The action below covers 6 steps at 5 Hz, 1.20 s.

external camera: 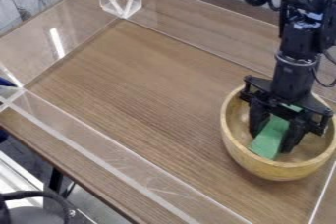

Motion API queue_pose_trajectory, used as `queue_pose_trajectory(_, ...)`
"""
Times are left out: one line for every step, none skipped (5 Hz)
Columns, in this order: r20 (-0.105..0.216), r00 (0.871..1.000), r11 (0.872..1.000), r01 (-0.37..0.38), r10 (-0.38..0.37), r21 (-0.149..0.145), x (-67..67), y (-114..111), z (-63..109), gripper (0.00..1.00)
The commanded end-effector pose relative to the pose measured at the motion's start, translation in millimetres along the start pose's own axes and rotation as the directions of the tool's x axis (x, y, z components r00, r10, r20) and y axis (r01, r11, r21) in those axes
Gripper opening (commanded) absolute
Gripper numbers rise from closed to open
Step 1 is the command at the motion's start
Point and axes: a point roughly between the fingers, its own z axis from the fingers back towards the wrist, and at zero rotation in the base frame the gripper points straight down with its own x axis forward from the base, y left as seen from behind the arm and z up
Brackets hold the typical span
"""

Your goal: Put the green block in the brown bowl

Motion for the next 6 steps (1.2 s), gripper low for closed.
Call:
queue_pose_trajectory(0.032, 0.999, 1.000, -0.004, 0.004, -0.002, 8.5, 1.3, 3.4, 0.00)
queue_pose_trajectory(0.025, 1.000, 1.000, -0.008, 0.008, -0.002, 9.1, 2.2, 0.7, 0.00)
queue_pose_trajectory(0.018, 1.000, 1.000, -0.012, 0.012, -0.002, 9.5, 3.1, -2.1, 0.00)
queue_pose_trajectory(0.012, 1.000, 1.000, -0.016, 0.016, -0.001, 8.9, 3.4, -1.4, 1.00)
queue_pose_trajectory(0.033, 0.999, 1.000, -0.023, 0.023, 0.000, 6.6, 4.6, 9.2, 1.00)
queue_pose_trajectory(0.054, 0.998, 1.000, -0.029, 0.029, 0.002, 4.0, 5.7, 19.8, 1.00)
